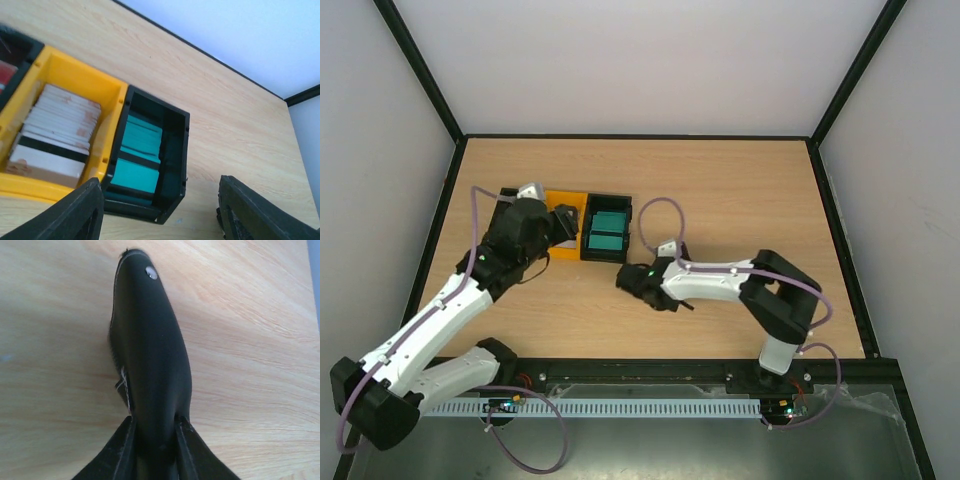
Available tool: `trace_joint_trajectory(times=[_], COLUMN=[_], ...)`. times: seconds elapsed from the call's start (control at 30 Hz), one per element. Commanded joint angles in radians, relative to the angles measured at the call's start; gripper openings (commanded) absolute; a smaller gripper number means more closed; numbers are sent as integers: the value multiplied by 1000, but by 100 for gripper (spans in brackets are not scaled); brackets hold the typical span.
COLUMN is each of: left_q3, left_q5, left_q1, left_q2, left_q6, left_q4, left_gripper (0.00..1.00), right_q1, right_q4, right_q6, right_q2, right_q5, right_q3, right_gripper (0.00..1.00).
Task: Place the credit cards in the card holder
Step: Adjust the card holder at the center of the board.
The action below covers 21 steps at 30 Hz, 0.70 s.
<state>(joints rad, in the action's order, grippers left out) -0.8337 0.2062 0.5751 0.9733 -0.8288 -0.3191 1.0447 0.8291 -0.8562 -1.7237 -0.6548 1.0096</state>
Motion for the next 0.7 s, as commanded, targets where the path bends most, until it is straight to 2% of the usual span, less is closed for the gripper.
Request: trace_joint_trajectory(times=[0.0, 0.2, 0.3, 0.33, 0.5, 0.67], left_q3=[-99, -165, -169, -173, -168, -147], left_q5=[-71, -127, -137, -107, -34, -236], left_q1=[-74, -124, -137, -142, -220, -269], left_q2=[-4, -15, -24, -29, -64, -65], left_q6=[122, 155, 188, 196, 216, 246], left_q4=[-156, -201, -201, -213, -245, -206], left_gripper=[65, 78, 92, 99, 100, 100], right_q1=[117, 221, 222, 223, 186, 24], right_q4=[76, -127, -251, -276, -343, -370], right_q6=[-22, 76, 75, 72, 26, -11], right_q2=[-91, -92, -31, -10, 124, 282], right_q5=[-17, 322, 470, 489, 469, 446], right_q3=[87, 168, 137, 126, 52, -104], right_gripper=[21, 42, 53, 54, 55, 55])
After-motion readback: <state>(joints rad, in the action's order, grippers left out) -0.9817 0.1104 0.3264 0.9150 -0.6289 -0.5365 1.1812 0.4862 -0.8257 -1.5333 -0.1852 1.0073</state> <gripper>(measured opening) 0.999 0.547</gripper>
